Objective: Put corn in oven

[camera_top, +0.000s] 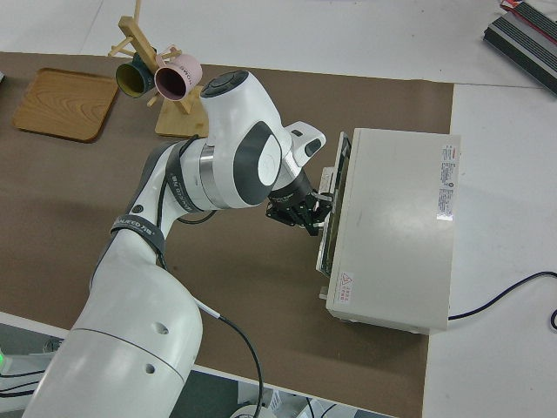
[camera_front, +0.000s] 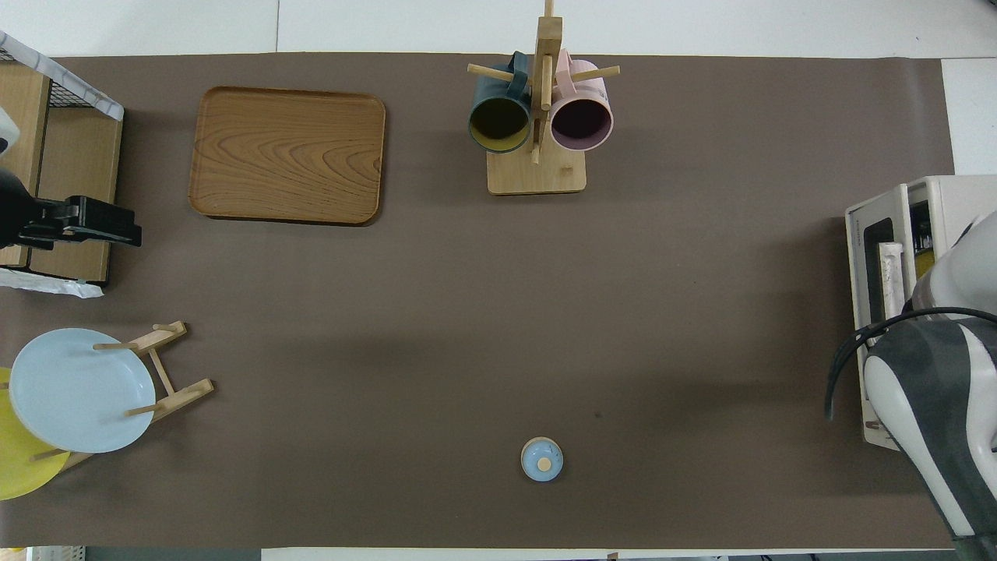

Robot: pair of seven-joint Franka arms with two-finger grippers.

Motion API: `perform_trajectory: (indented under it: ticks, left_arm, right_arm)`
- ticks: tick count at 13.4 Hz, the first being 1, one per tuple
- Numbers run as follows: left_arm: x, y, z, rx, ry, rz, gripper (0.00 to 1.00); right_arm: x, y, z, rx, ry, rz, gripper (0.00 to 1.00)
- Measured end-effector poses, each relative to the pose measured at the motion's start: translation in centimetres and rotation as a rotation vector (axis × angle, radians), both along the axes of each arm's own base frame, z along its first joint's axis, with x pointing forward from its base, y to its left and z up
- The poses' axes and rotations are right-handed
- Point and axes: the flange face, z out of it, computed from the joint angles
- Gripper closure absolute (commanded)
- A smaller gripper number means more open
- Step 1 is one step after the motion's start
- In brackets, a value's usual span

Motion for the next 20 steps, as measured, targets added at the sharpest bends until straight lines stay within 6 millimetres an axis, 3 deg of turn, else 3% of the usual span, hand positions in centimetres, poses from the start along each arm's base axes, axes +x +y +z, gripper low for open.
perform_trajectory:
  ticks: [4,9,10,13,15,18,20]
  left_arm:
    - [0.0,0.0,0.0,0.000,0.000,0.000,0.00]
    - [0.0,0.0,0.0,0.000,0.000,0.000,0.00]
    - [0.0,0.0,0.0,0.000,0.000,0.000,0.00]
    - [0.0,0.0,0.0,0.000,0.000,0.000,0.00]
    - [0.0,0.0,0.0,0.000,0.000,0.000,0.00]
    - [0.0,0.0,0.0,0.000,0.000,0.000,0.00]
    - [0.0,0.0,0.0,0.000,0.000,0.000,0.00]
  right_arm:
    - [-0.2,-2.0,0.4,0.013,0.011,0.013,0.95]
    - [-1.0,-2.2,1.2,0.021,0.039,0.032,0.94]
    - [-1.1,-2.2,1.7,0.021,0.033,0.030,0.90]
    - [-0.7,-1.7,4.8,0.079,-0.005,-0.003,0.50]
    - [0.1,-0.8,7.7,0.128,-0.062,-0.011,0.00]
    - [1.2,0.3,11.8,0.191,-0.102,-0.021,0.00]
    - [2.2,0.9,13.1,0.242,-0.111,-0.029,0.00]
